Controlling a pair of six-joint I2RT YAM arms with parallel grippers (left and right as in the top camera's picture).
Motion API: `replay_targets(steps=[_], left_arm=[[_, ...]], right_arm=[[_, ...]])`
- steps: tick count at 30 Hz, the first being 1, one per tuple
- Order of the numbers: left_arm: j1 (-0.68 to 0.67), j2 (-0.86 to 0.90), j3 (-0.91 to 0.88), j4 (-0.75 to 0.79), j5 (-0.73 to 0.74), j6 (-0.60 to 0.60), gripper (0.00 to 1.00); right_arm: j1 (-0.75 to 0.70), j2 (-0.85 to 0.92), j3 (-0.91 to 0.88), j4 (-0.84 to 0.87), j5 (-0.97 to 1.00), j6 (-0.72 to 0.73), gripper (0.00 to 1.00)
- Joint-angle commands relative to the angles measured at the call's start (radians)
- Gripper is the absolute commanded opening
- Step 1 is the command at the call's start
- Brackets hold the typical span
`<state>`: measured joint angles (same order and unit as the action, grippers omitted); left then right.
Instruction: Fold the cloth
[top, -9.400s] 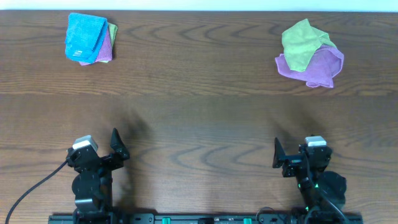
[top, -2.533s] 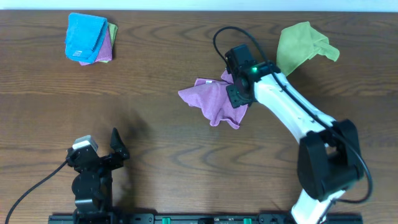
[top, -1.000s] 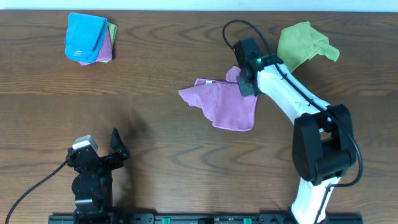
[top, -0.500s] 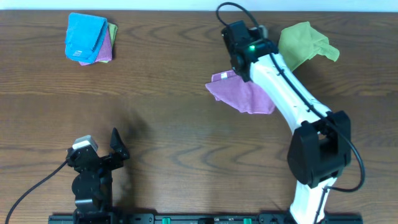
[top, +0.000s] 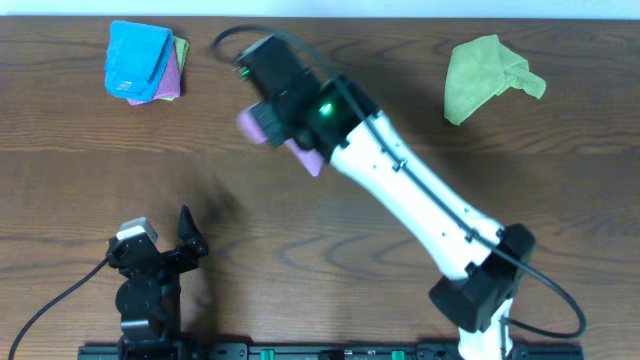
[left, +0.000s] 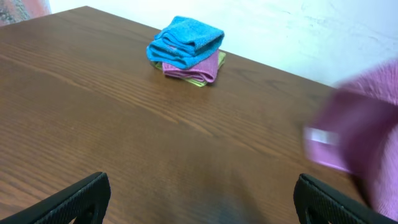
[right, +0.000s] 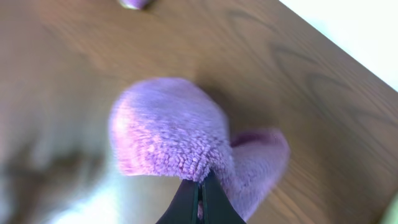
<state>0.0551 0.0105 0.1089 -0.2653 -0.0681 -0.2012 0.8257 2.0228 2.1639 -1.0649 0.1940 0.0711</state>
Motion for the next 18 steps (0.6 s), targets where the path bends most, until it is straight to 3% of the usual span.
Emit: replay_targets(steps=[1, 3, 5, 7, 8, 9, 10, 14, 18], left_arm=[[-0.005, -0.005, -0.024, -0.012, -0.018, 0.014, 0.95], [-0.005, -0.005, -0.024, -0.012, -0.018, 0.014, 0.95], [-0.005, -0.005, -0.024, -0.012, -0.018, 0.014, 0.96], [-0.005, -0.005, -0.024, -0.012, -0.018, 0.014, 0.95], [-0.005, -0.005, -0.024, -0.012, -0.018, 0.015, 0.96], [-0.005, -0.005, -0.024, -0.012, -0.018, 0.014, 0.95], [-0.005, -0.005, -0.024, -0.012, -0.018, 0.014, 0.96], [-0.005, -0.005, -0.024, -0.012, -0.018, 0.014, 0.95], [-0.005, -0.005, -0.024, -0.012, -0.018, 0.014, 0.95]], right_arm=[[0.001, 0.012, 0.032, -0.031, -0.045, -0.027, 0.01], [-0.024, 0.015, 0.030, -0.054, -0.046, -0.029, 0.01], [-0.087, 0.043, 0.011, -0.053, 0.114, -0.001, 0.01], [-0.175, 0.098, -0.002, -0.066, 0.413, 0.180, 0.01], [-0.227, 0.131, -0.002, -0.079, 0.482, 0.248, 0.09], [-0.278, 0.164, -0.002, -0.078, 0.455, 0.258, 0.70], [-0.312, 0.185, -0.002, -0.081, 0.399, 0.258, 0.99], [-0.387, 0.200, -0.002, -0.130, 0.166, 0.257, 0.99], [-0.393, 0.199, -0.002, -0.171, 0.074, 0.217, 0.99]])
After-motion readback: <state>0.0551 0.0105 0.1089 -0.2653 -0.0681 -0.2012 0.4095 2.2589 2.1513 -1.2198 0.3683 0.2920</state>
